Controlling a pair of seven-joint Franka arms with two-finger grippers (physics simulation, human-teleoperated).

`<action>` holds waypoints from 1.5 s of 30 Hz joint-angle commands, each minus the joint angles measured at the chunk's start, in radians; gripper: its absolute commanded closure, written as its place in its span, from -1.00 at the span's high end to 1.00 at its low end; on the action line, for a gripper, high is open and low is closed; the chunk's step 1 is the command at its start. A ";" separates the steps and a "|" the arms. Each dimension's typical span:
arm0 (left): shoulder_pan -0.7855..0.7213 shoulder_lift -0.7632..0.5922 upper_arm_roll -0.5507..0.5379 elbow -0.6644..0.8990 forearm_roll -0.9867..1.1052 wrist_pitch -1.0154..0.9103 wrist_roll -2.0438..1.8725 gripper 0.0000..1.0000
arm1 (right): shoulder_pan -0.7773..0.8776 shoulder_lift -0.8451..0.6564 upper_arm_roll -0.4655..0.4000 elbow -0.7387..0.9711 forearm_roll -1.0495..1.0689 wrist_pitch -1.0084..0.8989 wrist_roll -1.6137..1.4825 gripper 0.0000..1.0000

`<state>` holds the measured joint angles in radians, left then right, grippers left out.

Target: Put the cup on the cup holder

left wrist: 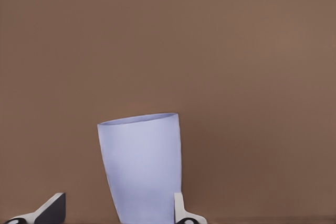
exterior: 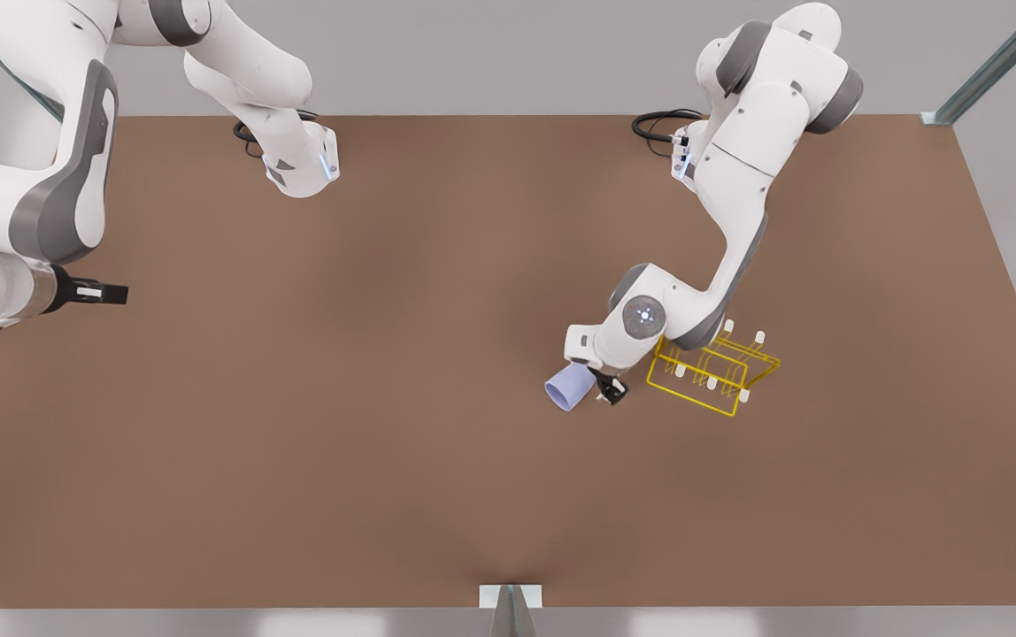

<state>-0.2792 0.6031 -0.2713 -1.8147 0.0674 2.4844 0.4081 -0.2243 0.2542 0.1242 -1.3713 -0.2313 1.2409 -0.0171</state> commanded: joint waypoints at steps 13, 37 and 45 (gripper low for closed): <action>-0.031 0.058 -0.005 0.035 0.005 0.056 -0.477 1.00 | 0.003 0.007 0.000 0.001 0.004 -0.014 0.086 1.00; -0.031 0.118 0.014 0.107 0.012 0.056 -0.347 0.45 | 0.002 0.010 0.000 0.000 -0.005 -0.014 0.086 1.00; -0.218 0.103 0.038 0.408 0.951 -1.182 -0.117 0.46 | 0.002 0.011 0.000 0.000 -0.005 -0.014 0.086 1.00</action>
<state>-0.4690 0.7070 -0.2338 -1.4245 0.6979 1.9297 0.0845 -0.2225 0.2663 0.1242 -1.3718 -0.2365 1.2275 0.0615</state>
